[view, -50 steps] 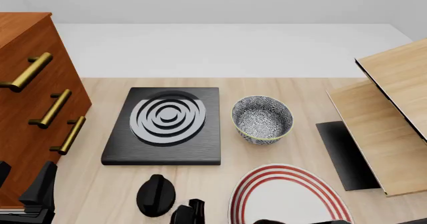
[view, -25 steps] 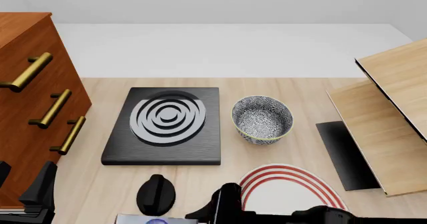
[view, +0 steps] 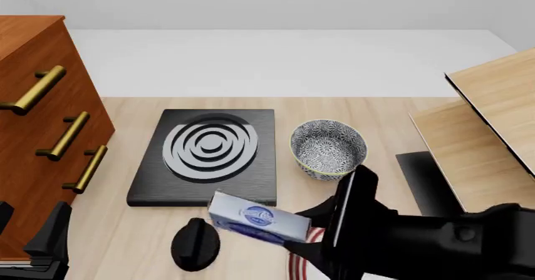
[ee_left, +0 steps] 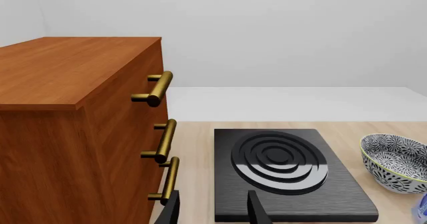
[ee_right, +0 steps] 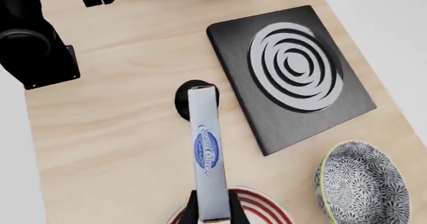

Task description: Pick up the cream cheese and put it in the bowl.

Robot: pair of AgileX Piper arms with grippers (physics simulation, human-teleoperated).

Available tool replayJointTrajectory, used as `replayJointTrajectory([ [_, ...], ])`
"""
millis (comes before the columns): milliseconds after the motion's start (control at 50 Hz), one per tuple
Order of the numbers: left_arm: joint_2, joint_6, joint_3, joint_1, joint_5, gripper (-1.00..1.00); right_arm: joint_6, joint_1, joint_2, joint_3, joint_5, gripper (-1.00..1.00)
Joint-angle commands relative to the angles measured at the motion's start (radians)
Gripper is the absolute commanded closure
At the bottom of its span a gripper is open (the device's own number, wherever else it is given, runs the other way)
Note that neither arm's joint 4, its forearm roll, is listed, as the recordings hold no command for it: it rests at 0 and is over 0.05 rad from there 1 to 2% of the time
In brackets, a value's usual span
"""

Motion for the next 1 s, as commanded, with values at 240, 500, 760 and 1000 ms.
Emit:
replayJointTrajectory([
  [240, 0.0, 0.0, 0.0, 0.0, 0.0, -1.0, -0.048, -0.229, -0.075, -0.139, 0.281, 1.0],
  [500, 0.0, 0.0, 0.0, 0.0, 0.0, -1.0, -0.115, -0.362, -0.031, -0.227, 0.376, 1.0],
  [760, 0.0, 0.0, 0.0, 0.0, 0.0, -1.0, -0.132, -0.44, 0.022, -0.299, 0.418, 1.0],
  [1000, 0.0, 0.0, 0.0, 0.0, 0.0, -1.0, -0.148, -0.492, 0.058, -0.362, 0.472, 1.0],
])
